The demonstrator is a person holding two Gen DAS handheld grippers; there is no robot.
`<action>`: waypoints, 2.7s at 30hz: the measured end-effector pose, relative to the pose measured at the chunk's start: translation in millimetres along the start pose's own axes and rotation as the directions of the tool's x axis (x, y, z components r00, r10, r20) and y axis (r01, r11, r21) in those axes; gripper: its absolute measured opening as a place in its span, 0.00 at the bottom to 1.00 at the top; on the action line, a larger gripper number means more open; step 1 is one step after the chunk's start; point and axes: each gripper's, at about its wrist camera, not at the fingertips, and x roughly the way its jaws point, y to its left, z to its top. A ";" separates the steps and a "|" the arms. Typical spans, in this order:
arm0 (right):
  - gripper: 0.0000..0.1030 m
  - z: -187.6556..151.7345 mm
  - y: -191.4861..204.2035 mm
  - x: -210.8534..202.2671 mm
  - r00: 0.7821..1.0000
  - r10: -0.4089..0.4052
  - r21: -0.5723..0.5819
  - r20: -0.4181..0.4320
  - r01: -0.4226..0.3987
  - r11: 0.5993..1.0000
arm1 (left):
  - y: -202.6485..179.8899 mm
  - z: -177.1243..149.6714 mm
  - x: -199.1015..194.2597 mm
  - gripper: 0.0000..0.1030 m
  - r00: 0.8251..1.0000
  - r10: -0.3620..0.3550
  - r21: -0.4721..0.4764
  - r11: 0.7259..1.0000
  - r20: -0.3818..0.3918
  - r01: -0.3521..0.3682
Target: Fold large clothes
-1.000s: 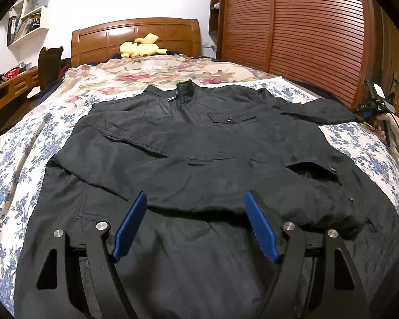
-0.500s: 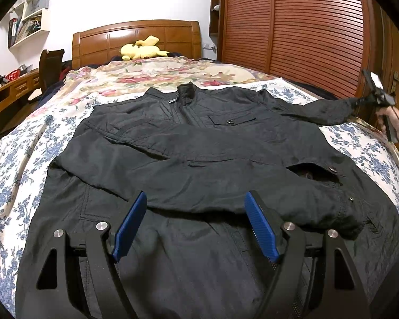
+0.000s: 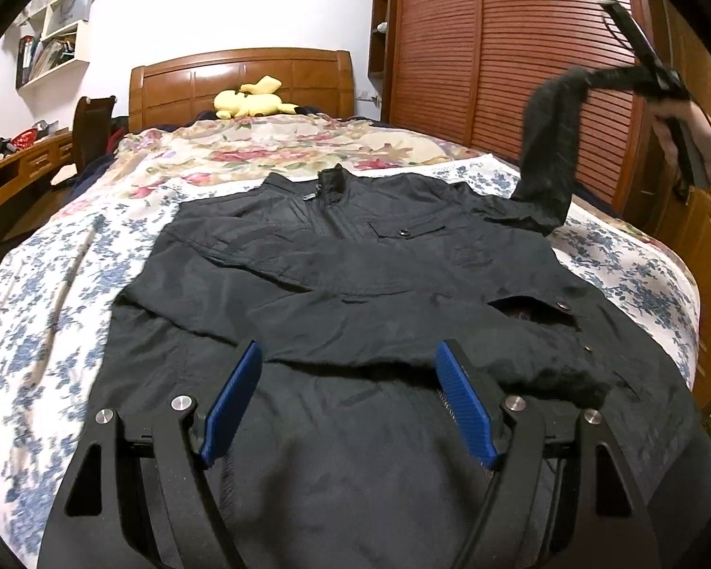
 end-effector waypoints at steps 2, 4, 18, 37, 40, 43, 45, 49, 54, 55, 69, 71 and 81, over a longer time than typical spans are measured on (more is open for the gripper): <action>0.12 7.0 24.9 -7.6 0.999 0.048 -0.031 0.024 -0.048 0.998 | 6.4 -1.4 -11.9 0.75 1.000 0.007 -0.008 1.000 0.006 -0.007; 0.12 14.0 51.5 -14.9 0.994 0.096 -0.058 0.047 -0.094 0.994 | 13.8 -2.6 -23.1 0.75 1.000 0.017 -0.019 1.000 0.017 -0.016; 0.11 2.9 121.1 -52.9 0.893 0.432 -0.183 0.128 -0.407 0.895 | 64.5 -12.8 -64.7 0.75 0.995 0.094 -0.078 0.993 0.044 -0.091; 0.12 -49.3 102.0 -30.7 0.863 0.490 -0.161 -0.125 -0.505 0.848 | 74.1 -16.6 -69.2 0.75 0.992 0.116 -0.093 0.989 0.041 -0.112; 0.12 -57.1 127.8 -33.1 0.846 0.514 -0.147 -0.141 -0.531 0.835 | 73.8 -16.8 -67.5 0.75 0.993 0.116 -0.092 0.989 0.036 -0.113; 0.12 -67.1 128.1 -37.6 0.838 0.523 -0.141 -0.157 -0.544 0.827 | 73.6 -16.4 -67.1 0.75 0.993 0.117 -0.092 0.989 0.034 -0.114; 0.17 -66.2 126.3 -42.2 0.833 0.526 -0.128 -0.172 -0.548 0.827 | 74.1 -16.5 -66.7 0.75 0.992 0.118 -0.094 0.989 0.033 -0.115; 0.30 -66.9 123.0 -48.9 0.815 0.554 -0.117 -0.173 -0.575 0.810 | 74.3 -16.8 -66.6 0.75 0.992 0.120 -0.093 0.989 0.031 -0.117; 0.40 -61.5 120.7 -50.1 0.820 0.553 -0.141 -0.147 -0.570 0.809 | 76.6 -17.2 -68.9 0.75 0.991 0.126 -0.097 0.988 0.032 -0.123; 0.40 -60.5 120.9 -45.8 0.829 0.539 -0.141 -0.150 -0.557 0.818 | 77.7 -17.5 -69.6 0.75 0.991 0.129 -0.098 0.987 0.033 -0.125; 0.40 -83.1 190.2 48.5 0.833 0.485 -0.077 -0.266 -0.520 0.851 | 90.3 -23.5 -77.6 0.75 0.987 0.157 -0.110 0.982 0.027 -0.153; 0.40 -84.4 211.6 57.9 0.817 0.502 -0.074 -0.286 -0.541 0.838 | 92.7 -24.0 -79.2 0.75 0.986 0.162 -0.111 0.981 0.028 -0.158; 0.40 -81.0 284.9 53.0 0.717 0.626 -0.079 -0.305 -0.675 0.734 | 105.9 -28.2 -84.8 0.75 0.983 0.182 -0.123 0.976 0.022 -0.178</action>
